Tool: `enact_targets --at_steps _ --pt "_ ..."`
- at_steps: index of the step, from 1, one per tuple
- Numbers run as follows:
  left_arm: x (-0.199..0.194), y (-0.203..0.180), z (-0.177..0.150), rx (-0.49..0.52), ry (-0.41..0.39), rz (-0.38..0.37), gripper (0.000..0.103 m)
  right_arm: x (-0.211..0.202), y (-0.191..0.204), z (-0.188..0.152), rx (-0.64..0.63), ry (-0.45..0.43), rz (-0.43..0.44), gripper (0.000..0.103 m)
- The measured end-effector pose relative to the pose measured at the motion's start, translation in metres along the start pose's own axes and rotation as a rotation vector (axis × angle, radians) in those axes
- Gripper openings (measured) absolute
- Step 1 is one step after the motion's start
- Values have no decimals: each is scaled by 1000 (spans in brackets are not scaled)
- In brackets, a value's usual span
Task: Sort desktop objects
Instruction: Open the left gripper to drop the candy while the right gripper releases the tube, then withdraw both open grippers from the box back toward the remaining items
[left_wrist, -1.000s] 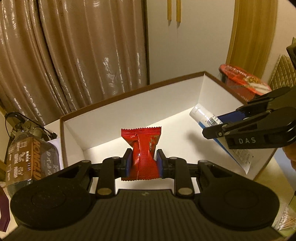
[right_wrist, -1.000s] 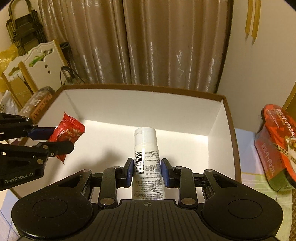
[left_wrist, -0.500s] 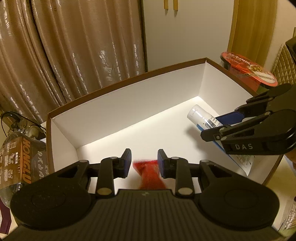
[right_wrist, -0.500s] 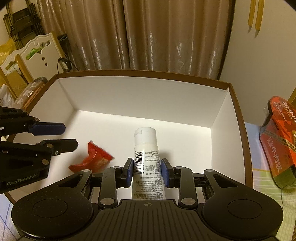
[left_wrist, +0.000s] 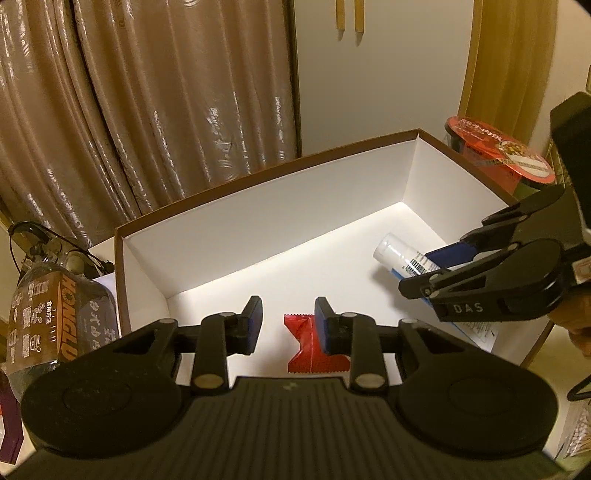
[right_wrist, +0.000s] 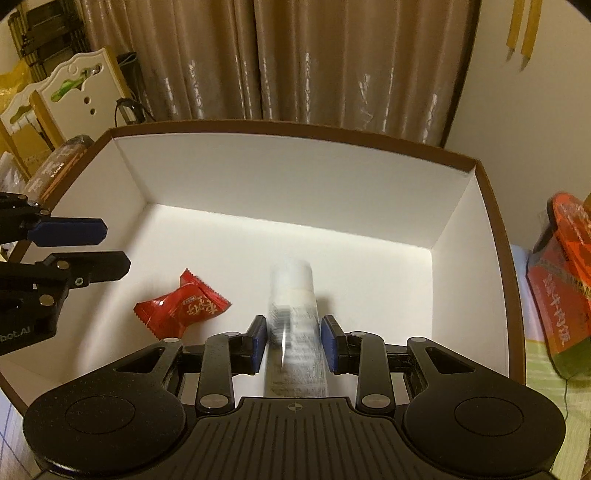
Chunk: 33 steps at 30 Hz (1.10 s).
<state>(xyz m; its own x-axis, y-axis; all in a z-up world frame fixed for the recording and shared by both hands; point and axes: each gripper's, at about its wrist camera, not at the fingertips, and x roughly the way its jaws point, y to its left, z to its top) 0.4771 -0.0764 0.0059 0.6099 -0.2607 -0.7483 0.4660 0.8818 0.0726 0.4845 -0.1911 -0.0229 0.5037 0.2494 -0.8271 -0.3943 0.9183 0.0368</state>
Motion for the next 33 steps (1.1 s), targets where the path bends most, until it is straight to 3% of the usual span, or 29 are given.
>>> enact_targets --at_steps 11,21,33 --pt "-11 3 -4 -13 -13 3 26 -17 2 4 -3 -63 -7 31" --pt "-43 0 -9 -25 -49 2 26 -60 13 -2 -24 -137 -10 31" --pt "-99 -9 -27 -69 -99 4 29 -138 42 -49 -51 -239 -4 31"
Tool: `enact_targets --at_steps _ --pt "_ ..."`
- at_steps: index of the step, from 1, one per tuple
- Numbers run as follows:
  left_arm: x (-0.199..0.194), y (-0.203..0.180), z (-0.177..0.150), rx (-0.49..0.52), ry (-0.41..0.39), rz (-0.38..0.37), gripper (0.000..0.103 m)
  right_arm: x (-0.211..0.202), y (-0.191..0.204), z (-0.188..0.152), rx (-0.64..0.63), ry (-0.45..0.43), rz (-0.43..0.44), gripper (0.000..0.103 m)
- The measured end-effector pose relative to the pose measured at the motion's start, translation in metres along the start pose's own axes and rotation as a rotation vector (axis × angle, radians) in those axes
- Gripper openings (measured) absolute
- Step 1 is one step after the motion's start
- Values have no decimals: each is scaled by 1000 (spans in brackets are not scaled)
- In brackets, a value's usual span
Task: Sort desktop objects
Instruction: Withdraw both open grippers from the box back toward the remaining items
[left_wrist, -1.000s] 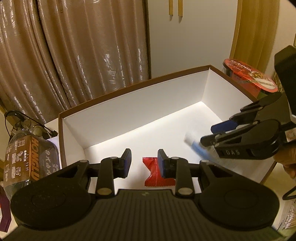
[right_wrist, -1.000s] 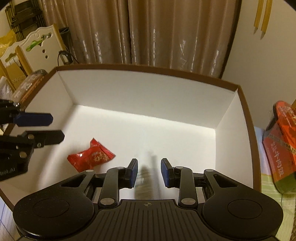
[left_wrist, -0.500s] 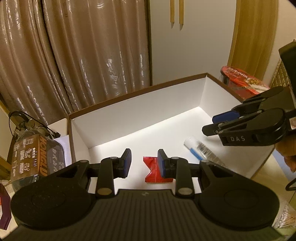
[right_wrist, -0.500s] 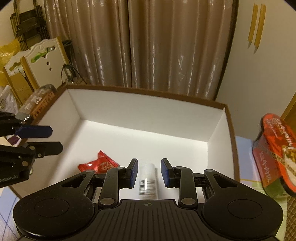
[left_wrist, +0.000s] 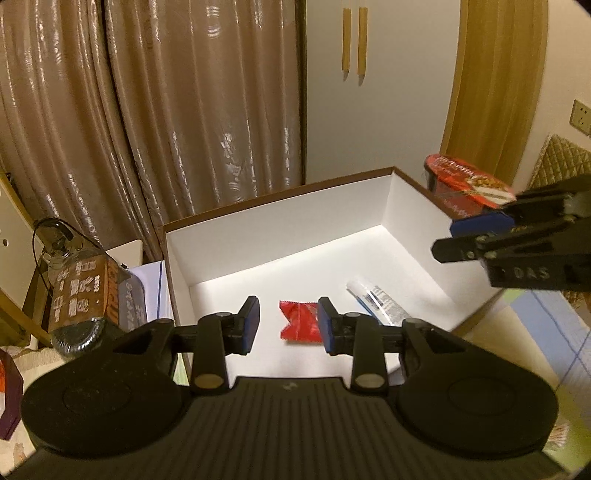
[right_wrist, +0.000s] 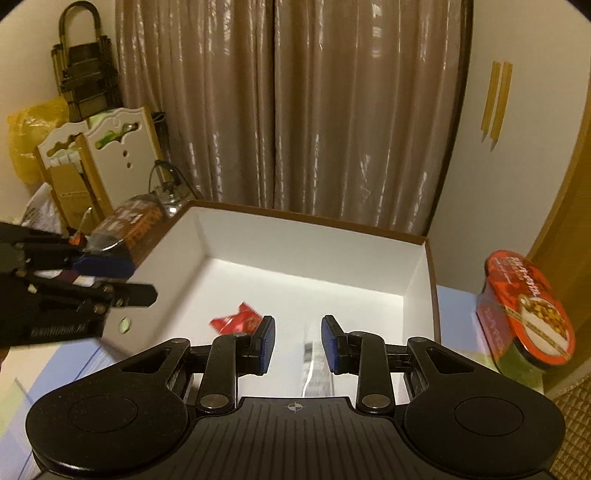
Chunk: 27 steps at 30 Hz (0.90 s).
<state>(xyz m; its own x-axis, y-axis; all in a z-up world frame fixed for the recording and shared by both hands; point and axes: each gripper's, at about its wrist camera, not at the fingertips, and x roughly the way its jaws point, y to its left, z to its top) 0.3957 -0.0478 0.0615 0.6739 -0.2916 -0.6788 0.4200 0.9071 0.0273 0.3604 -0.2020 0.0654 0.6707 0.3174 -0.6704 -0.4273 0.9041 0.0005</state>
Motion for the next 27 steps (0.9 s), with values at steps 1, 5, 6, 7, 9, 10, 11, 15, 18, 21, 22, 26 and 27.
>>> enact_targets --at_steps 1,5,6,7,9,10,11,15,18,21,22,26,27 --pt "-6 -1 -2 -6 -2 -3 29 -7 2 -5 -3 -1 -1 31" --pt "-29 -8 -13 -15 -10 -10 33 -31 8 -30 15 -4 -23 81" --pt "-35 -9 -17 -16 -12 -12 34 -38 8 -36 23 -20 -33 84" --pt "-41 -10 -20 -17 -14 -13 35 -44 10 -42 27 -25 -31 84" --pt "-51 -12 -28 -26 -15 -16 37 -55 13 -53 42 -17 -36 84" --pt "-56 -13 -32 -30 -15 -17 38 -60 14 -58 51 -14 -38 84" --pt "-61 -13 -37 -34 -15 -15 39 -65 15 -64 60 -12 -39 84" --pt "-80 -16 -52 -53 -16 -14 48 -82 18 -87 97 9 -41 84" --pt "-94 -19 -65 -68 -20 -14 66 -95 17 -102 145 25 -36 84" --pt "-109 -25 -79 -68 -31 -15 94 -109 16 -119 172 41 -49 84" --pt "-114 -27 -83 -66 -38 -14 102 -114 16 -125 181 46 -56 84" --pt "-128 -36 -108 -67 -21 -27 102 -134 10 -152 230 68 -90 84" --pt "-131 -39 -116 -67 -11 -28 102 -139 9 -158 237 76 -101 84"
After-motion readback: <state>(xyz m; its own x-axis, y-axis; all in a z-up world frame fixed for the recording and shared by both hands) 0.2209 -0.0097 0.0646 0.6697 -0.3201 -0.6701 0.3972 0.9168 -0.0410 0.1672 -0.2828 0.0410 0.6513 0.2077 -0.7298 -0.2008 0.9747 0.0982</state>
